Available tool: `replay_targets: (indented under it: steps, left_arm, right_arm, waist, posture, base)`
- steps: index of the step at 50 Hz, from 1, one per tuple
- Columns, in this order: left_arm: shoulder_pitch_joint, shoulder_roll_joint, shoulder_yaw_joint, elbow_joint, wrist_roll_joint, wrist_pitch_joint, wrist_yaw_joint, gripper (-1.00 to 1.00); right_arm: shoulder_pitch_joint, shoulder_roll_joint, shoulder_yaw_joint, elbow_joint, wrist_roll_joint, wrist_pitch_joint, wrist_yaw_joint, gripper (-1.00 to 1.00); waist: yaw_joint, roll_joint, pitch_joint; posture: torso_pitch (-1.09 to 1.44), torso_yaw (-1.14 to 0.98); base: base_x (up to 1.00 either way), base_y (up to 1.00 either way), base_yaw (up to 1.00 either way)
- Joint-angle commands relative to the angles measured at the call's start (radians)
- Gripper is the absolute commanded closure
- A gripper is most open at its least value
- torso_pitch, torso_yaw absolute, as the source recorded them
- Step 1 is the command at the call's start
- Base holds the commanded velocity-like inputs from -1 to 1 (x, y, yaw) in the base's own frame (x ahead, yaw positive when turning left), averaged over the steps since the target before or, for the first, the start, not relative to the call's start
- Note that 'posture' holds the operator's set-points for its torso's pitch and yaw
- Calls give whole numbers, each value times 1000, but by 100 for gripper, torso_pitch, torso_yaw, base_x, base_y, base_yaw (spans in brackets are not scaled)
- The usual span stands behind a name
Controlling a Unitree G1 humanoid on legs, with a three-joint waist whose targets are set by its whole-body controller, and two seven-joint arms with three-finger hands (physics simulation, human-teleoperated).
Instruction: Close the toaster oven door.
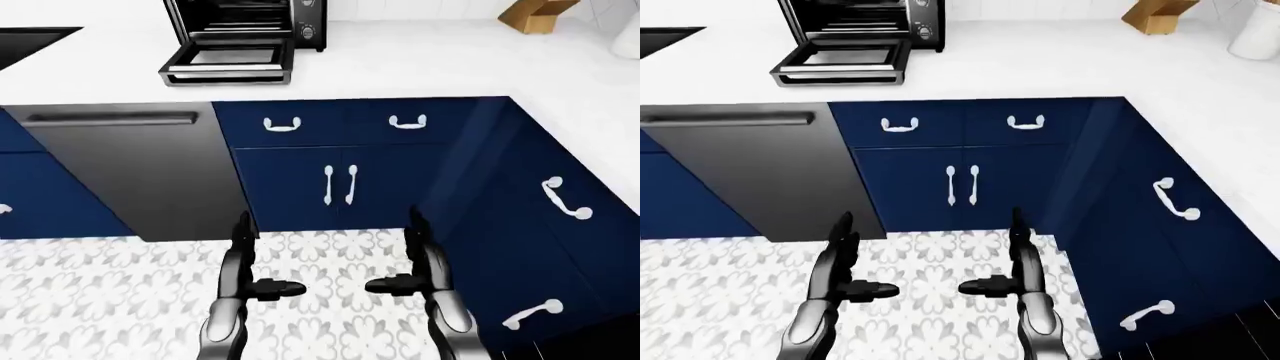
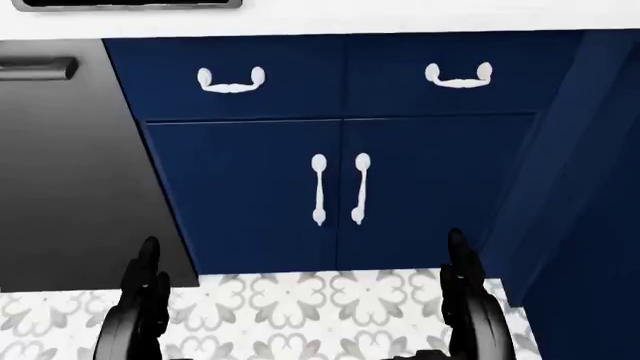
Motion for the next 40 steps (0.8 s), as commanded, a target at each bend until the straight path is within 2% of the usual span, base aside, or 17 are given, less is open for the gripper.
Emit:
replay_targets:
  steps: [1,3,4,5,7,8,21,25,29,33,36,40]
  left_arm:
    - [-37,9,15,-81,-20,-38,-5,-100]
    - [-36,10,18,-79,-21,-37,-6,-100]
    - [-35,12,20,-95,-24,-23,-9,-100]
    - [-34,15,23,-105,-26,-16,-12,-100]
    - [-28,19,32,-127,-33,-3,-17,-100]
    - [-24,20,35,-139,-34,2,-21,-100]
    - [-58,74,155,-310,-89,132,-44,-100]
    - [-104,119,231,-336,-126,179,-46,-100]
    - [-165,178,298,-420,-182,299,-34,-100]
    - [-211,238,363,-470,-228,369,-29,-100]
    - [-251,280,395,-457,-257,395,-20,-100]
    - [-267,319,427,-461,-297,422,-11,-100]
  right_arm:
    - [-36,-10,-8,-114,19,-31,14,-100]
    - [-46,-14,-16,-125,24,-16,16,-100]
    - [-52,-17,-23,-134,30,-4,18,-100]
    - [-58,-19,-28,-137,32,2,18,-100]
    - [-61,-23,-30,-159,31,15,21,-100]
    - [-64,-24,-31,-163,30,19,23,-100]
    - [-145,-64,-93,-307,71,168,29,-100]
    - [-161,-75,-106,-379,78,224,33,-100]
    - [-196,-98,-131,-433,103,282,42,-100]
    - [-249,-140,-181,-521,141,380,35,-100]
    - [-308,-171,-213,-525,164,428,18,-100]
    - [-322,-197,-231,-546,200,453,19,-100]
  waist:
    - [-2,-8,-1]
    - [8,-1,-63]
    - [9,-1,-52]
    - [7,-6,-17]
    - [7,-7,-70]
    - [8,-7,-76]
    - [8,-1,-89]
    - [8,1,-91]
    - [6,4,-89]
    - [6,6,-83]
    - [7,9,-77]
    - [6,12,-74]
  posture:
    - [0,0]
    - [0,0]
    - [0,0]
    - [0,0]
    - [0,0]
    - [0,0]
    - [0,0]
    - [0,0]
    - [0,0]
    - [0,0]
    - [0,0]
    - [0,0]
  base:
    - [0,0,0]
    - [0,0,0]
    - [0,0,0]
    - [0,0,0]
    - [0,0,0]
    - [0,0,0]
    - [0,0,0]
    - [0,0,0]
    - [0,0,0]
    - [0,0,0]
    - [0,0,0]
    - [0,0,0]
